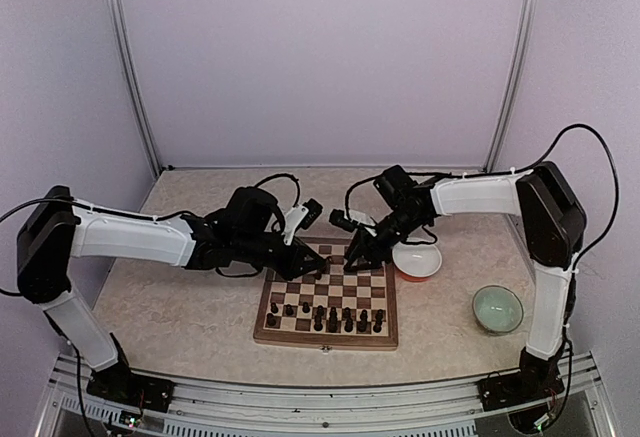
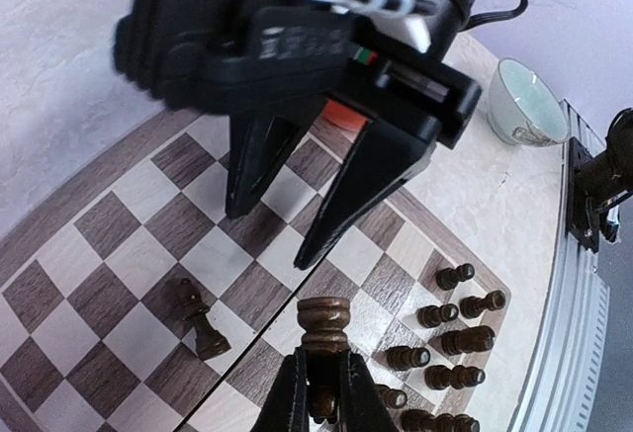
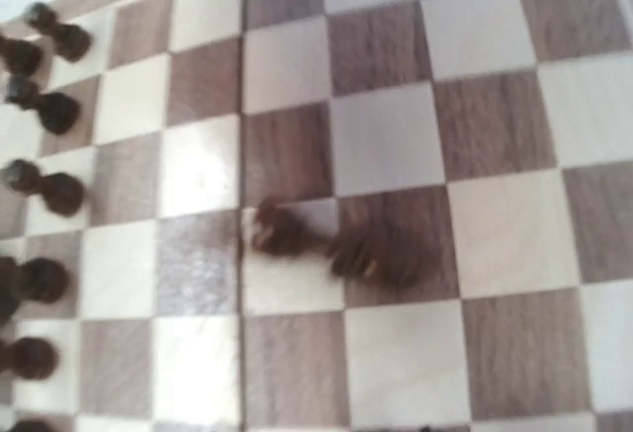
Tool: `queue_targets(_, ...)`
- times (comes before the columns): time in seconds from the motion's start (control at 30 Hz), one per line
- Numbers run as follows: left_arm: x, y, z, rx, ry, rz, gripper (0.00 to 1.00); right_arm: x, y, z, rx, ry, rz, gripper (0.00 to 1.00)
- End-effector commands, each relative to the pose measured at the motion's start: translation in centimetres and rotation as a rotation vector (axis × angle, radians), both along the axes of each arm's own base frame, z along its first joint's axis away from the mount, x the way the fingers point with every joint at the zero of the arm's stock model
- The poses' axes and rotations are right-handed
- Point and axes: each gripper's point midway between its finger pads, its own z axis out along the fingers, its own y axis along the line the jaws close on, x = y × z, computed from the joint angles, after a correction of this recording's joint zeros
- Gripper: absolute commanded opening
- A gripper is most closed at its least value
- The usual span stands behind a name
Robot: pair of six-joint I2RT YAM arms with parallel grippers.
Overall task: Set up the chess pieces on the board
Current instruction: Adjust the chess pile on the chessboard.
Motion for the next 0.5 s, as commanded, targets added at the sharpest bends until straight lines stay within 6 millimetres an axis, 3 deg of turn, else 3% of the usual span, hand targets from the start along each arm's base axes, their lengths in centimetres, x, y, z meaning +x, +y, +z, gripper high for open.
queue_targets(0.0, -0.2, 1.8, 1.5, 0.015, 0.054, 0.004, 0.05, -0.6, -0.5, 4.0, 0.031, -0.141, 0.054, 0.43)
queue_targets(0.17, -0.4, 2.3, 2.3, -0.033, 0.146, -0.01, 0.06, -0.9, -0.7, 6.4, 0.041, -0.256, 0.088, 0.42)
queue_targets(0.3, -1.2, 1.5, 3.1, -0.083, 0.222, -0.051, 0.06, -1.4, 0.3, 8.6, 0.024, -0.407, 0.14, 0.43)
queue_targets(0.47, -1.8, 0.5, 4.5, -0.132, 0.271, -0.096, 0.06, -3.0, 2.5, 8.8, -0.042, -0.523, 0.208, 0.43)
